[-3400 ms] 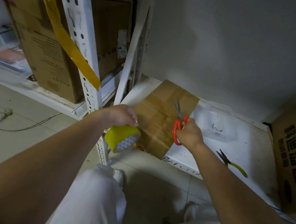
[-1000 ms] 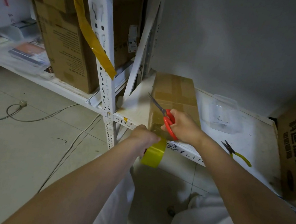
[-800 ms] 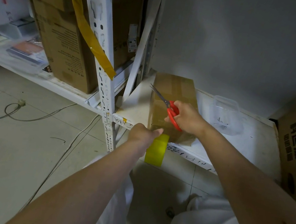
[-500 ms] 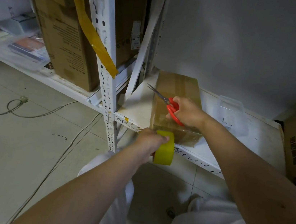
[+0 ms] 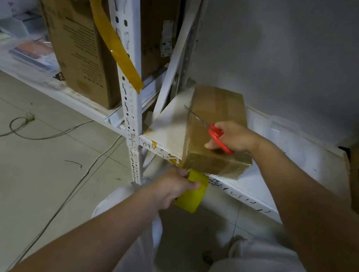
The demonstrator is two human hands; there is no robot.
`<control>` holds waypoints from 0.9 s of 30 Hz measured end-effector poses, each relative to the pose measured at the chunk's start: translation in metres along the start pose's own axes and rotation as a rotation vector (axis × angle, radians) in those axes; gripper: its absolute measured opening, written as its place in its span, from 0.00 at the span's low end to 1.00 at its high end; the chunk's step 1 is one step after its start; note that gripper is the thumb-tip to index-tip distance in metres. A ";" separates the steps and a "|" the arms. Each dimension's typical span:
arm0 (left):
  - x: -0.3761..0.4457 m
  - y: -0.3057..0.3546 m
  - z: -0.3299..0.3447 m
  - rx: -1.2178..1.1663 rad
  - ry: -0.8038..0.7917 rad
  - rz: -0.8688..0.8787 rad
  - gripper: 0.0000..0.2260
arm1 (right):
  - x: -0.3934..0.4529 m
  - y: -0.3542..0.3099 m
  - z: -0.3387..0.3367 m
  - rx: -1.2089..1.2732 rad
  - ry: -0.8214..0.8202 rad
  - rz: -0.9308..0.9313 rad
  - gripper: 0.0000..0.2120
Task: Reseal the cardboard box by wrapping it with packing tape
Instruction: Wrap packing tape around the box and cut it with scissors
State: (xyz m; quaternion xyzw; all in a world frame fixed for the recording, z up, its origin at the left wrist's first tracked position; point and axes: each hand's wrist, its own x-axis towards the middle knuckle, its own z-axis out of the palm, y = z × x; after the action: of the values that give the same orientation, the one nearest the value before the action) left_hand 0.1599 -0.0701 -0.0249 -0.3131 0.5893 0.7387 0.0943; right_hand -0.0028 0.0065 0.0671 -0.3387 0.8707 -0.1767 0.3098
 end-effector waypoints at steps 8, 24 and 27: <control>-0.005 0.003 -0.001 -0.133 -0.304 0.089 0.10 | -0.015 0.014 0.015 0.233 -0.172 -0.029 0.11; -0.022 0.011 -0.007 -0.088 -0.353 0.150 0.11 | -0.039 0.014 0.009 0.196 -0.032 0.003 0.09; -0.023 0.016 -0.007 -0.101 -0.293 0.117 0.06 | -0.038 0.011 0.014 0.200 0.044 0.002 0.10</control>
State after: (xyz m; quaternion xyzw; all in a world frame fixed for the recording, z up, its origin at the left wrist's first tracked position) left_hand 0.1722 -0.0758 0.0008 -0.1715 0.5487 0.8093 0.1202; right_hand 0.0233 0.0395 0.0676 -0.3016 0.8556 -0.2697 0.3230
